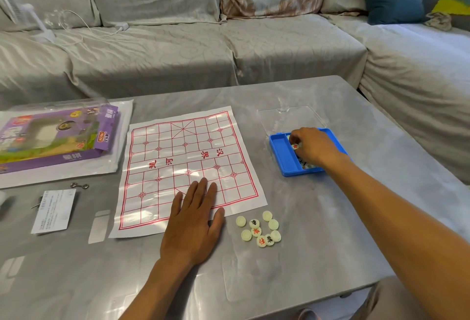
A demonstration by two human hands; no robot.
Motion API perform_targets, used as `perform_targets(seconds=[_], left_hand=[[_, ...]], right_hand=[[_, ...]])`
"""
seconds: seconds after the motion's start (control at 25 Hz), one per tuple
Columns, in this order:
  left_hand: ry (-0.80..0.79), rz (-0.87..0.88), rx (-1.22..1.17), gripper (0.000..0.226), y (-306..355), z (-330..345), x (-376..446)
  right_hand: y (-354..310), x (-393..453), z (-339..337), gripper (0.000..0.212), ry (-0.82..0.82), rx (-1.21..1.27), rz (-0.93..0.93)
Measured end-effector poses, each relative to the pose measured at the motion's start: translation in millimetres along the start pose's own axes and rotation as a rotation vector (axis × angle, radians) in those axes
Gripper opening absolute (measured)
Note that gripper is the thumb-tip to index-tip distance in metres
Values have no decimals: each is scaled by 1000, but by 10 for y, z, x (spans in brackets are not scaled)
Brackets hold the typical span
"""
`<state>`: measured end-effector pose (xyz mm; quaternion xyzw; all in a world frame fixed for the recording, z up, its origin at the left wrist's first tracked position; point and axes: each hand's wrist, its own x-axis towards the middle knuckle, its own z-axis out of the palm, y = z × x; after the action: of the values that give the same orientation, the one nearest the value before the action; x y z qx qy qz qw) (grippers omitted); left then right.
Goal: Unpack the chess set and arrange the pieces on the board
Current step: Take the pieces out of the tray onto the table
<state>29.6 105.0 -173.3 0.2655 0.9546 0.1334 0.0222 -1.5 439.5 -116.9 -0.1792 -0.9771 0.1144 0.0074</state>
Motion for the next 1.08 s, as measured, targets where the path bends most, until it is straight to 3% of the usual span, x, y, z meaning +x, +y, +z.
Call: perform_targets(seconds=[0.16, 0.4, 0.68, 0.8, 0.96, 1.08], left_hand=[[0, -2, 6, 80, 1, 7, 9], [-10, -4, 10, 82, 1, -4, 10], [3, -2, 10, 87, -4, 16, 23], [-3, -7, 28, 85, -1, 6, 19], [-5, 4, 27, 84, -2, 5, 20], [-7, -2, 26, 89, -10, -5, 8]], right_hand=[[75, -46, 12, 22, 62, 63, 24], [39, -4, -34, 26, -7, 86, 38], [-44, -374, -340, 20, 265, 414, 71], [-297, -801, -307, 16, 100, 502, -19], [-543, -1322, -31, 22, -320, 249, -94], [-564, -1316, -157, 22, -429, 246, -157]])
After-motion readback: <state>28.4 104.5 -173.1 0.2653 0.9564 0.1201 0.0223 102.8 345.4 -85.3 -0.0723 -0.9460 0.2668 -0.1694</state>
